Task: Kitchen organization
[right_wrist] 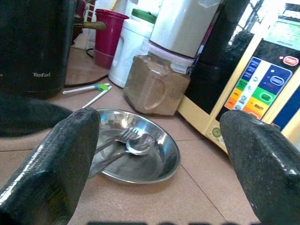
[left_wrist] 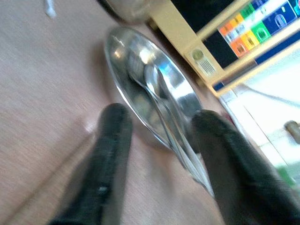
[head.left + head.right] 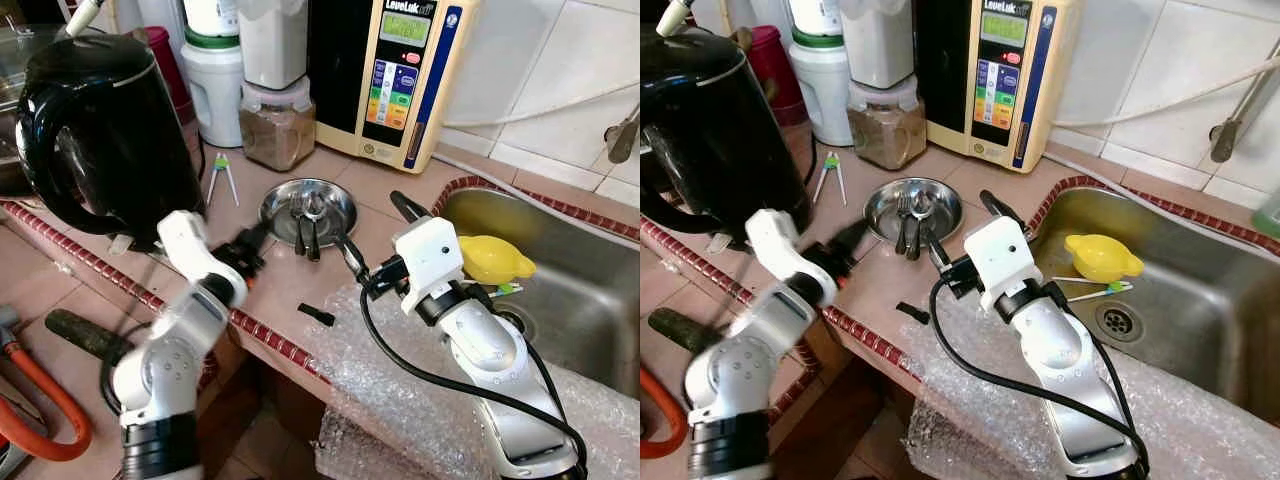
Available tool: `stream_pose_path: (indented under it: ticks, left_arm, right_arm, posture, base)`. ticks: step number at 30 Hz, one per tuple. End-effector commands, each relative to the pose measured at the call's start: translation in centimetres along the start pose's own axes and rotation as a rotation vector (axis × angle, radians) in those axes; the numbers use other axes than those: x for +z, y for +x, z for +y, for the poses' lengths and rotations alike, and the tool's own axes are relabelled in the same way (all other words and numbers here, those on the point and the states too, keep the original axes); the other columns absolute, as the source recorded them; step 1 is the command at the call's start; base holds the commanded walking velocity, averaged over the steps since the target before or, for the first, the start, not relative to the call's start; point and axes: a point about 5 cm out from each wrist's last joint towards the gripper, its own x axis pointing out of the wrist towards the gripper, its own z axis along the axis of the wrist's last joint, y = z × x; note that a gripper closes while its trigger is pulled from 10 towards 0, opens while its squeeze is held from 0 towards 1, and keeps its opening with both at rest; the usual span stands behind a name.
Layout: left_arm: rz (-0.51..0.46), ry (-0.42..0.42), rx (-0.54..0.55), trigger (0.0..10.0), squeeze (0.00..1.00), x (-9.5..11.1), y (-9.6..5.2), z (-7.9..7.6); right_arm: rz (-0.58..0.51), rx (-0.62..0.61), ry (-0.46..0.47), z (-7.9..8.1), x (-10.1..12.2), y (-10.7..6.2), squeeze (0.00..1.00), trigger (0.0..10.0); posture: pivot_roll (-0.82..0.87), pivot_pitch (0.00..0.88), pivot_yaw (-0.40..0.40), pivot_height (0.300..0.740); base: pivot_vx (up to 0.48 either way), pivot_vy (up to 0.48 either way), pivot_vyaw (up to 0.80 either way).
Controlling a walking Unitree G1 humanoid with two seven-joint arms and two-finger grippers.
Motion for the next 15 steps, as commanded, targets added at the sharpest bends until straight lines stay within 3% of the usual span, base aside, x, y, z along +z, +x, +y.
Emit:
stream_pose_path:
  ticks: [1, 5, 11, 15]
  left_arm:
    - [0.01, -0.001, -0.025, 10.0, 1.0, 0.0, -0.3, -0.7]
    - [0.073, -0.028, -0.022, 10.0, 1.0, -1.0, -0.2, -0.6]
    - [0.084, -0.145, 0.015, 10.0, 1.0, -1.5, 0.8, 0.2]
    - [0.092, -0.175, 0.014, 10.0, 1.0, -1.8, 1.5, 0.4]
  right_arm:
    - [-0.008, 0.0, -0.012, -0.3, 0.2, 0.0, 0.32, 10.0]
    - [-0.009, 0.004, -0.015, -0.2, 0.2, 0.0, 0.31, 10.0]
    - [-0.008, 0.008, -0.02, -0.2, 0.3, 0.0, 0.31, 10.0]
    - [-0.008, 0.012, -0.029, -0.2, 0.3, 0.0, 0.31, 10.0]
  posture:
    - [-0.01, 0.037, -0.014, 0.74]
    - [-0.01, 0.034, -0.017, 0.74]
    - [-0.01, 0.034, -0.017, 0.74]
    - [-0.04, 0.031, -0.017, 0.74]
  base:
    - [0.0, 0.0, 0.0]
    - [0.0, 0.0, 0.0]
    - [0.0, 0.0, 0.0]
    - [0.0, 0.0, 0.0]
